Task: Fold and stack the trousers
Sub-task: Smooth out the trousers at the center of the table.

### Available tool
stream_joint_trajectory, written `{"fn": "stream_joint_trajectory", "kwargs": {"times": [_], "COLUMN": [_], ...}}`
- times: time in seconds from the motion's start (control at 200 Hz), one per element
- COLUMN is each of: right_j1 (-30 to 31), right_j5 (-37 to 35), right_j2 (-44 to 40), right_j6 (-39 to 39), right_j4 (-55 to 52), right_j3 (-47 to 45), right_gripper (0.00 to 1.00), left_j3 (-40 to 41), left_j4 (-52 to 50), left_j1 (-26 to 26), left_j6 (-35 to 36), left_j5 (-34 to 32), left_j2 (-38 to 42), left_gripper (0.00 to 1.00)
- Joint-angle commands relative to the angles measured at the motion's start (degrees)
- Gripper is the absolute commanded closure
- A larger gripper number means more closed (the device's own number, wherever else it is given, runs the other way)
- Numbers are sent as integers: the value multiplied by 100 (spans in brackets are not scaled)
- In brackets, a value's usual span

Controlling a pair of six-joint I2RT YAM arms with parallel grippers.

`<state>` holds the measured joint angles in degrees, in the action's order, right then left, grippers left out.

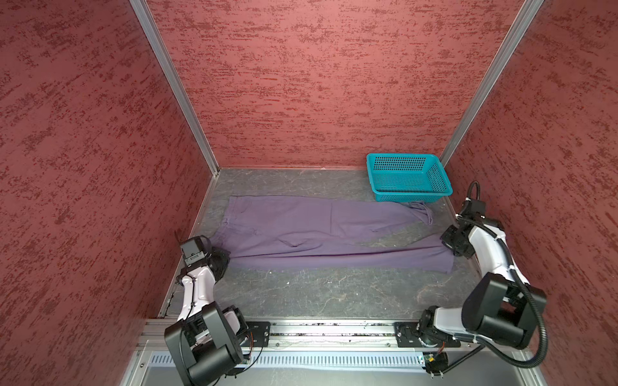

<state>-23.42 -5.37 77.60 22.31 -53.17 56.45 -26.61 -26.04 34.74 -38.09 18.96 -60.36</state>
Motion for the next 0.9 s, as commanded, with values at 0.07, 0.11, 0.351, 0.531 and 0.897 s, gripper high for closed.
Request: {"fn": "stream_joint_trajectory", "kwargs": {"times": [0.07, 0.11, 0.351, 0.531, 0.897], "right_j1": [-48, -49, 357, 1457, 1570], "right_j5": [320, 281, 826, 118, -31], "right_j2": [7, -35, -210, 257, 1021], "right_j6": [116, 145, 485, 252, 42], "right_j4": [486, 516, 927, 766, 1518], "right_j3": [-201, -125, 473, 744, 164], "right_gripper": [34, 32, 31, 32, 33], "left_j3": [98, 52, -293, -924, -2874], "left_j4": [-503, -599, -788, -806, -364], "left_j1": [610, 692, 561, -1076, -2804], "left_j6": [149, 191, -64, -354, -237], "left_j5": [301, 363, 592, -434, -1639], "left_j2": [332, 410, 687, 481, -2148], "left_gripper": [62, 42, 11, 17, 24]}}
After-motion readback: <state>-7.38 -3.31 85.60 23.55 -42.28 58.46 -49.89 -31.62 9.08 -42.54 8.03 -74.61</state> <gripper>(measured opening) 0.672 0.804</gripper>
